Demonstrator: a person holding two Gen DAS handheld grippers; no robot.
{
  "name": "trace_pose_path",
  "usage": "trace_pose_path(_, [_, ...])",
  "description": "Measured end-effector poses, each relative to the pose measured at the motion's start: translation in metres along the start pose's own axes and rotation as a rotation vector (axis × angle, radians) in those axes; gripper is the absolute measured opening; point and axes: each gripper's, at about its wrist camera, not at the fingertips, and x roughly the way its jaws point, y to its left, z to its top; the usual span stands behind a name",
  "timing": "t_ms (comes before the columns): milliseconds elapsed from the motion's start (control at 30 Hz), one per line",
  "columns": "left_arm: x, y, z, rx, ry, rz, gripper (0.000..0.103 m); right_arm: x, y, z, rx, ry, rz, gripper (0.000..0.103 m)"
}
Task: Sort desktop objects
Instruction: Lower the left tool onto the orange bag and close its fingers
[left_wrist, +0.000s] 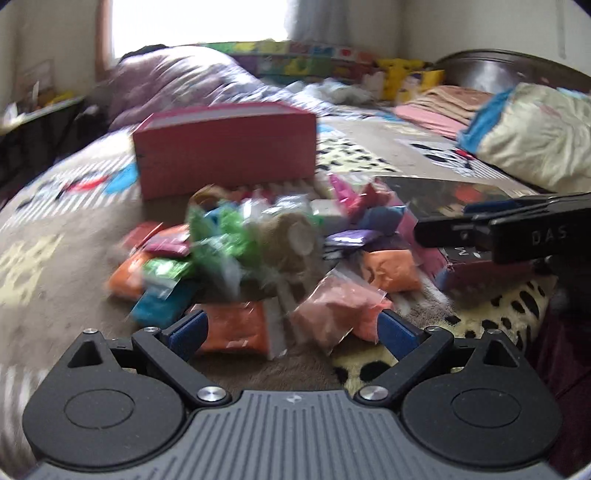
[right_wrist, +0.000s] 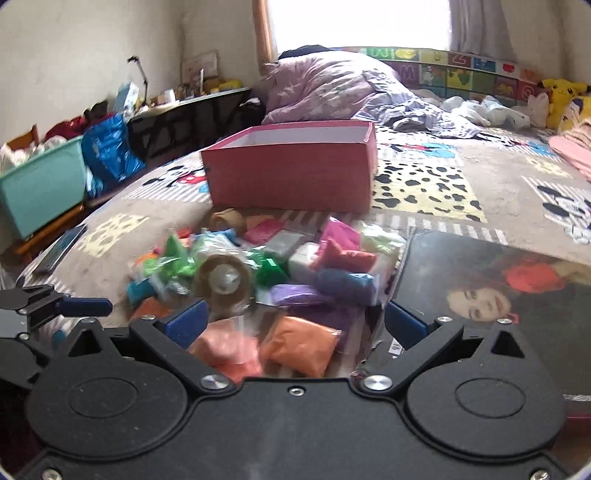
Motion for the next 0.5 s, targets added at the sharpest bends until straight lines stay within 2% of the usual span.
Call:
trace_pose_path(100, [0.014,-0.006,-0.004,0.111,-0.029,-0.038,0.098,0.006,-0.011,-0.016,0.018,0.009,0.023,0.102])
trace_pose_path(167, [0.024,-0.009,-0.003,0.143,-0.027,-0.05,0.09,0.008,-0.016,-0.021,0.015,0.021,0.033,0.102])
trace_pose_path(200, [0.029,-0.01,-0.002,0.157,-0.023,-0.055,0.078,0.009,-0.018,-0.021,0.016,0.017,0.038,0.102])
trace_pose_path(233, [0.034,-0.01,-0.001,0.166,-0.014,-0.06,0.07,0.008,-0.02,-0.021,0.022,0.007,0.047,0.102])
trace_pose_path(400, [0.044,-0.014,0.002,0.192,0.007,-0.085,0.055,0.012,-0.025,-0.019,0.04,-0.015,0.089,0.102])
trace_pose_path(500, [0.043,-0.018,0.001,0.197,0.039,-0.089,0.045,0.014,-0.02,-0.021,0.003,-0.009,0.11,0.102])
